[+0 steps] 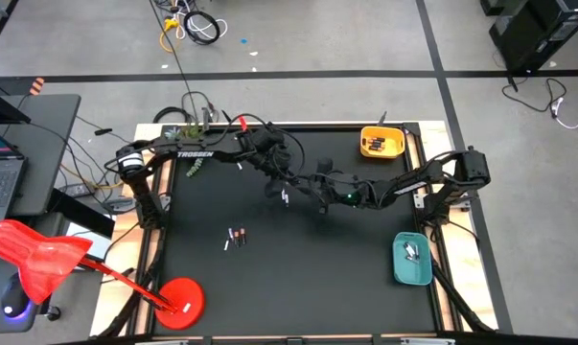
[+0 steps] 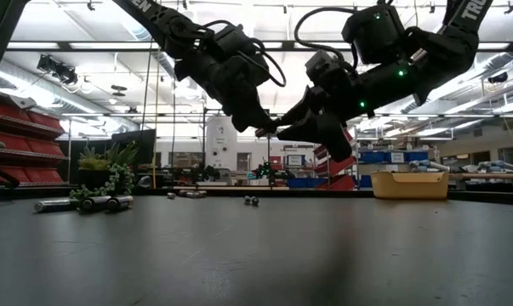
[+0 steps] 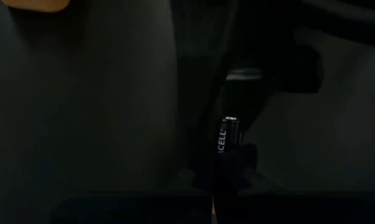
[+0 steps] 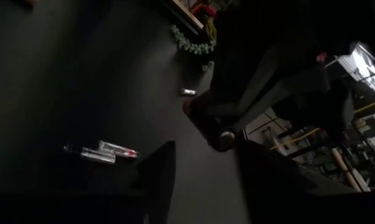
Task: Sort batteries
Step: Put the black battery into the yellow bin
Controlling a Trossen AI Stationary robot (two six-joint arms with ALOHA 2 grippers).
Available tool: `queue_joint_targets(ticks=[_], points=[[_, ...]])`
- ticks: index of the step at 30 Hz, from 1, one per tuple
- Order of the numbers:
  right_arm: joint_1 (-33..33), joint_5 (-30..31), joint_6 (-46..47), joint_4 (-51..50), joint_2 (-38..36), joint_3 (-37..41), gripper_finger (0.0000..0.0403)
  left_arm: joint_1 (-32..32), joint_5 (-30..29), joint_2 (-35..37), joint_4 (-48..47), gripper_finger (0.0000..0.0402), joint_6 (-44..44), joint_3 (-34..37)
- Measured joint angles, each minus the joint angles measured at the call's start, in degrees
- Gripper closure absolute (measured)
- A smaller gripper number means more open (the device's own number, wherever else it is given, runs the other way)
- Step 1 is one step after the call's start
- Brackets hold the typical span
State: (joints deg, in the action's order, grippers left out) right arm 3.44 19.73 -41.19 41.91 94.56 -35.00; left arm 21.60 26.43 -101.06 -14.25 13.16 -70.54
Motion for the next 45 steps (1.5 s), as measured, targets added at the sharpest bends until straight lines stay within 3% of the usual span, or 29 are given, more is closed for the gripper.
queue_joint_targets(ticks=[10,21,30,34,45], points=[[-0.41,-3.32,-0.58,-1.33,0.0,-2.5,0.0258,-0.01,0.41,0.0,-0.58,0.0401,0.29,0.0],[-0.26,-3.52,-0.89,-2.51,0.0,-2.56,0.0269,-0.3,1.8,0.0,-0.16,0.0401,1.22,0.02],[0.44,-5.02,-1.13,-2.73,-0.07,-2.52,0.0348,-1.21,1.78,-0.02,0.41,0.0402,1.47,0.11],[0.44,-5.7,-1.74,-3.21,-0.08,-2.52,0.0349,-1.26,2.59,-0.02,0.91,0.0398,0.99,0.17],[0.51,-6.08,-0.82,-6.41,0.06,-2.59,0.0349,-1.46,2.32,0.05,2.8,0.0274,-0.06,-0.11]])
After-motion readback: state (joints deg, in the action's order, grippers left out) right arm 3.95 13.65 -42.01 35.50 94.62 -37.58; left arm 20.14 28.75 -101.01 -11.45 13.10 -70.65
